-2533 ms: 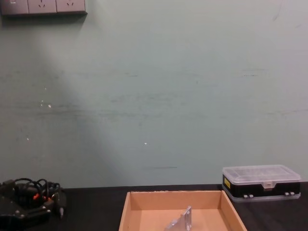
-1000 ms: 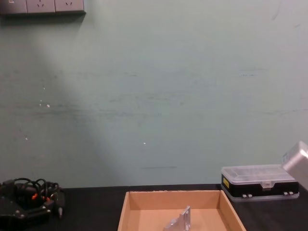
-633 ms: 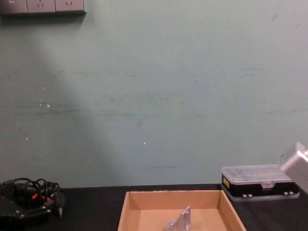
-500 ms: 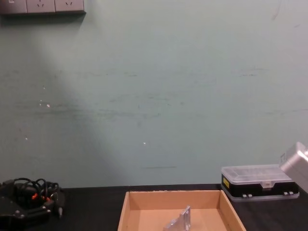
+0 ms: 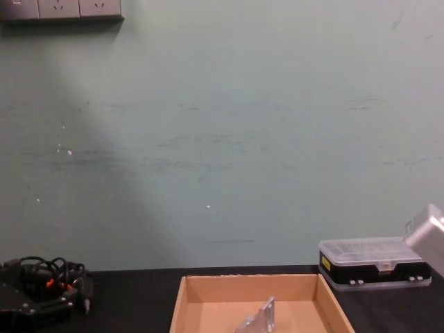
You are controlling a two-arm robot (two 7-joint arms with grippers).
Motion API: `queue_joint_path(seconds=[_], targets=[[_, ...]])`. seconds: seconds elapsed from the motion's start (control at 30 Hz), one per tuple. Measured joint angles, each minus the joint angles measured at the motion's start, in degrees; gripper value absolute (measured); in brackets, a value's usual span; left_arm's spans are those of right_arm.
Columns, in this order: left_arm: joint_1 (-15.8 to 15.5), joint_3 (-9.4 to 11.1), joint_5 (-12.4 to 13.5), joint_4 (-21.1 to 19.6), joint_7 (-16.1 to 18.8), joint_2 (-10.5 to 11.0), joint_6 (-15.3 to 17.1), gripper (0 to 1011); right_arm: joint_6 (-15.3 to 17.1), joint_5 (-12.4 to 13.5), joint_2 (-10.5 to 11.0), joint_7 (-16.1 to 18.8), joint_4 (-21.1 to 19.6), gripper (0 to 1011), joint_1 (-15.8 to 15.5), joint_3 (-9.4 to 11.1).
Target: Use one hand to pick up the angle iron from the table and place it into the box.
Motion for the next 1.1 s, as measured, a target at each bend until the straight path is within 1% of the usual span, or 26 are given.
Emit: queue_joint_path(seconds=[0.27, 0.43, 0.6, 0.77, 0.8, 0.83, 0.9, 0.93, 1.03, 1.07, 1.1], targets=[[0.0, 0.0, 0.0, 0.0, 0.0, 0.0, 0.0, 1011, 0.0, 0.0, 0.0, 0.0, 0.0, 456, 0.0, 0.0], [0.0, 0.0, 0.0, 0.0, 0.0, 0.0, 0.0, 1011, -1.2, 0.7, 0.4, 0.6, -0.9, 456, -0.4, 0.8], [0.0, 0.0, 0.0, 0.0, 0.0, 0.0, 0.0, 1011, -2.5, 1.5, 0.7, 1.2, -2.6, 456, -0.3, 1.8], [0.0, 0.0, 0.0, 0.0, 0.0, 0.0, 0.0, 1011, -2.1, 3.3, 0.6, 1.3, -4.3, 456, 0.4, 3.0], [0.0, 0.0, 0.0, 0.0, 0.0, 0.0, 0.0, 1011, -1.5, 4.1, 0.5, 1.3, -4.9, 456, 0.9, 3.5], [0.0, 0.0, 0.0, 0.0, 0.0, 0.0, 0.0, 1011, -1.5, 4.1, 0.5, 1.3, -4.9, 456, 0.9, 3.5], [0.0, 0.0, 0.0, 0.0, 0.0, 0.0, 0.0, 1011, -0.4, 5.5, 0.1, 1.3, -5.4, 456, 2.0, 4.2], [0.0, 0.0, 0.0, 0.0, 0.0, 0.0, 0.0, 1011, 0.8, 6.3, -0.4, 1.2, -5.5, 456, 3.1, 4.5], [0.0, 0.0, 0.0, 0.0, 0.0, 0.0, 0.0, 1011, 2.5, 7.4, -1.2, 1.0, -5.2, 456, 5.1, 4.8], [0.0, 0.0, 0.0, 0.0, 0.0, 0.0, 0.0, 1011, 3.5, 7.7, -1.8, 0.8, -4.4, 456, 6.8, 4.8], [0.0, 0.0, 0.0, 0.0, 0.0, 0.0, 0.0, 1011, 3.8, 7.8, -2.2, 0.7, -3.9, 456, 7.6, 4.8]])
